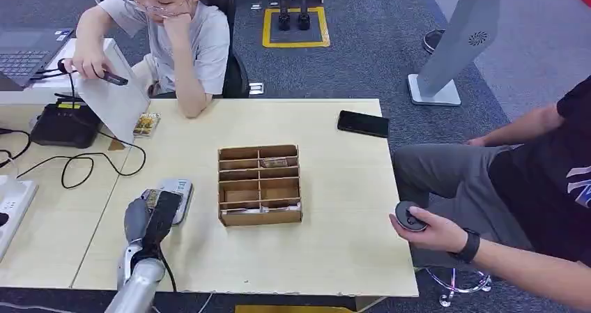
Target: Pass the card to the sensor for recognition and then transmit it.
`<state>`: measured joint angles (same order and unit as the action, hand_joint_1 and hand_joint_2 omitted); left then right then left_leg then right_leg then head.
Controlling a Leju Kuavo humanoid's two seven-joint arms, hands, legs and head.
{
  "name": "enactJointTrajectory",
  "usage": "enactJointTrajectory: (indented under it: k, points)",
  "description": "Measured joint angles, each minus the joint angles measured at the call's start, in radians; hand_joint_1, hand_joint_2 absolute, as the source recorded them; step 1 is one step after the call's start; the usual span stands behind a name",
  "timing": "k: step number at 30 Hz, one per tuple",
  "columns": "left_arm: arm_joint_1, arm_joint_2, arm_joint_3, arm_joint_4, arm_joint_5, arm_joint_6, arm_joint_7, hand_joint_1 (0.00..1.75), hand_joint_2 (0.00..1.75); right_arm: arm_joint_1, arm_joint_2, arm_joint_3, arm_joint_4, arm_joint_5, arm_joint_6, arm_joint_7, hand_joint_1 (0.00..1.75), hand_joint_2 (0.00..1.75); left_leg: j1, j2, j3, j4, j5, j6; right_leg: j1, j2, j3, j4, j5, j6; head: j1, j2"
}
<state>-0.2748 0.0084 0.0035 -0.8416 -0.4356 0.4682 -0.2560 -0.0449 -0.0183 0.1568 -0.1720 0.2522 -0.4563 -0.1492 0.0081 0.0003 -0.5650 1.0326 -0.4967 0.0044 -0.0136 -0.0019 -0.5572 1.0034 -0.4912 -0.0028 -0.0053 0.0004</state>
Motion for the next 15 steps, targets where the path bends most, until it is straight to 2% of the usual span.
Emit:
enactJointTrajectory:
  k: [2,4,5,7,9,15]
  points:
    - [0.005,-0.011,0.035,-0.051,0.232,-0.153,-0.024,1.75,1.75,0.0,0.0,0.0,0.0,0.007,-0.006,-0.004,0.0,1.75,0.0,-0.002,0.0,0.0,0.0,0.0,0.0,-0.003,0.001,0.0,0.0,0.0,0.0,0.0]
    - [0.027,-0.018,0.053,-0.094,0.39,-0.216,-0.044,1.75,1.75,-0.001,0.0,0.0,0.0,0.013,-0.007,-0.003,0.0,1.75,0.0,-0.001,0.0,0.0,0.0,0.0,0.0,-0.001,0.001,0.0,0.0,0.0,-0.001,0.0]
    - [0.041,-0.019,0.054,-0.127,0.443,-0.225,-0.048,1.75,1.75,0.0,0.0,0.0,-0.001,0.018,-0.007,0.0,0.0,1.75,0.0,0.0,0.0,0.0,0.0,0.0,0.0,0.0,0.0,0.0,0.0,0.0,0.0,0.0]
    - [0.053,-0.024,0.056,-0.177,0.48,-0.209,-0.073,1.75,1.75,0.0,0.0,0.0,-0.001,0.022,-0.007,0.003,0.0,1.75,0.0,0.0,0.0,0.0,0.0,0.0,0.0,0.0,0.0,0.0,0.0,0.0,0.0,0.0]
    - [0.054,-0.024,0.056,-0.235,0.493,-0.182,-0.097,1.75,1.75,0.0,0.0,0.0,-0.001,0.026,-0.007,0.003,0.0,1.75,0.0,0.0,0.0,0.0,0.0,0.0,0.0,0.0,0.0,0.0,0.0,0.0,0.0,0.0]
    - [0.058,-0.024,0.057,-0.308,0.5,-0.173,-0.098,1.75,1.75,0.0,0.0,0.0,-0.001,0.028,-0.007,0.003,0.0,1.75,0.0,-0.001,-0.001,0.0,0.0,0.0,0.0,-0.001,0.0,0.0,0.0,0.0,0.0,0.0]
